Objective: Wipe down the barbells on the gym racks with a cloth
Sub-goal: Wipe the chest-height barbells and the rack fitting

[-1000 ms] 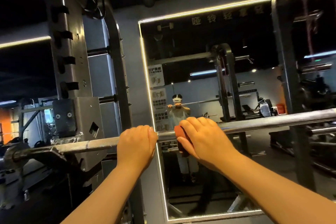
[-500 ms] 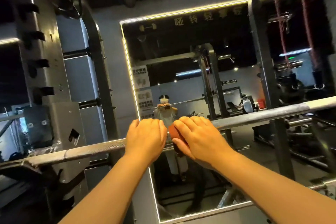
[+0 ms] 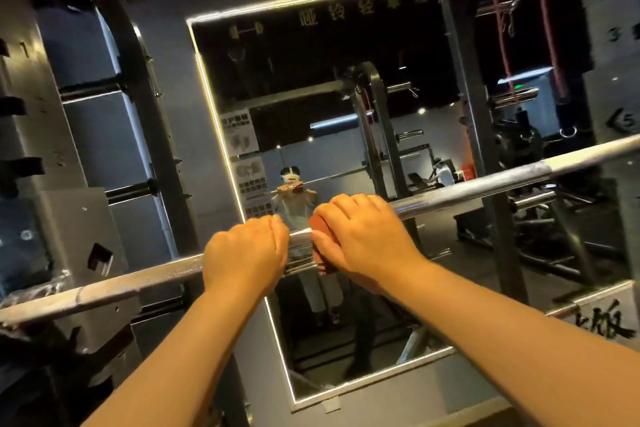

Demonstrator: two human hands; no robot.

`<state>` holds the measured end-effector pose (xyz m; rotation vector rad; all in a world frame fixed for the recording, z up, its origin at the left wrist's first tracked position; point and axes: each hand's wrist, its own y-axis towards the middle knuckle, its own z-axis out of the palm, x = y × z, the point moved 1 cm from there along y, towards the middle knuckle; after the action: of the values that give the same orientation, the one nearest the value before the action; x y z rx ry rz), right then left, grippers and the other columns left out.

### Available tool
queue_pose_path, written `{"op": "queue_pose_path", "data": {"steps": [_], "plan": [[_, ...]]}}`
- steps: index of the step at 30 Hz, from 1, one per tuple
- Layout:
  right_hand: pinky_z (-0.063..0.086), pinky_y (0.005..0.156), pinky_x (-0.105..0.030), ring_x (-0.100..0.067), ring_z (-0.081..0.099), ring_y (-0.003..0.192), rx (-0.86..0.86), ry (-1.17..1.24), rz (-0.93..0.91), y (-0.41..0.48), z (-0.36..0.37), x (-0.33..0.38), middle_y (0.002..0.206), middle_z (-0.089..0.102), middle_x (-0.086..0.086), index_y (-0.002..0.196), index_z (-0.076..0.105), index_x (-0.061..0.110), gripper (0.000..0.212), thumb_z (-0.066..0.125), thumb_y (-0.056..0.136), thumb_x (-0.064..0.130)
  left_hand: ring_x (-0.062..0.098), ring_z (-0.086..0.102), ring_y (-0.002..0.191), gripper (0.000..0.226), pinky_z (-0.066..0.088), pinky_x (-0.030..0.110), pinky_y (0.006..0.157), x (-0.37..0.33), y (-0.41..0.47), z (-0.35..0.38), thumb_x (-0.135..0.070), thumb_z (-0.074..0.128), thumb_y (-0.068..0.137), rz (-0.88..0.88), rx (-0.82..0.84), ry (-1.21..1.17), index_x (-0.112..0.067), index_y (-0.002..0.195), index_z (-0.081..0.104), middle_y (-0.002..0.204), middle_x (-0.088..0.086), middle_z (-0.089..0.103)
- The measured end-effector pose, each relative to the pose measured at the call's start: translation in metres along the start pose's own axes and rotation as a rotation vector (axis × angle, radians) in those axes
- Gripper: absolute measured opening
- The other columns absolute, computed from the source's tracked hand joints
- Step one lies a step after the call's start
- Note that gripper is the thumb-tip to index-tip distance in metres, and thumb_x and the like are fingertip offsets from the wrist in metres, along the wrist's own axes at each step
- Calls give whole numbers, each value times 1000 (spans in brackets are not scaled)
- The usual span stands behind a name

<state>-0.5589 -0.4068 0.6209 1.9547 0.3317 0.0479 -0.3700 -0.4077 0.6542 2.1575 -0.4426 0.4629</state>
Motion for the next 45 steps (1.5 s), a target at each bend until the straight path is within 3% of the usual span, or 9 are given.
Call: {"op": "queue_pose_path", "data": {"steps": [10,15,20,23,27,31,36,41,45], "plan": [[16,124,-49,-17,54,99,-162,54,536,-26,-26,-72,91,59,8,89,62,24,39,27,99,36,23,41,43,17,36,28,45,0,2,5,-18,62,93,-12,-56,0,-14,80,52,58,0,34],[31,114,-42,-20,53,108,83,28,247,-8,-13,-5,111,63,2,112,62,21,49,28,102,54,19,40,41,22,30,27,44,1,0,8,-21,55,96,-35,-67,17,-16,75,48,56,-3,39],[40,102,-37,-16,56,108,168,56,114,-12,-32,-53,118,64,6,123,60,25,48,32,102,59,17,36,43,24,22,28,44,5,1,6,-26,48,99,-13,-44,21,-18,77,43,58,-3,36],[41,100,-40,-14,55,93,46,-27,316,-29,-41,-102,93,61,10,95,63,28,40,28,104,45,13,44,51,25,30,27,47,3,-1,3,-33,32,105,-14,-15,45,-22,85,42,65,-6,41],[23,120,-46,-16,52,98,-98,-1,586,-27,-36,-98,89,57,7,86,61,23,42,24,96,39,24,45,52,18,37,33,52,-6,6,-4,-18,53,97,-101,50,-47,-18,81,48,65,-2,43],[26,118,-43,-20,52,104,31,98,292,-22,-23,-52,104,62,1,106,64,18,41,32,99,44,24,54,66,20,43,35,62,-44,24,-12,-21,32,102,-72,47,-148,-22,87,45,77,-4,51],[39,100,-36,-18,54,102,95,39,60,-31,-37,-111,112,64,4,120,61,24,33,39,102,41,20,54,65,35,45,34,62,-73,43,-18,-33,20,104,-66,26,-181,-24,82,46,77,-8,56],[35,101,-34,-12,54,97,38,-56,359,-61,-57,-209,97,55,15,102,61,32,31,30,104,39,18,61,64,36,58,37,66,-73,43,-18,-36,21,106,-50,28,-186,-23,86,48,70,-5,57],[35,108,-51,-15,54,76,-156,-92,653,-51,-64,-203,70,54,11,69,57,28,38,36,100,27,24,66,77,25,55,35,70,-85,54,-23,-29,24,106,-46,62,-181,-24,91,44,80,-4,57]]}}
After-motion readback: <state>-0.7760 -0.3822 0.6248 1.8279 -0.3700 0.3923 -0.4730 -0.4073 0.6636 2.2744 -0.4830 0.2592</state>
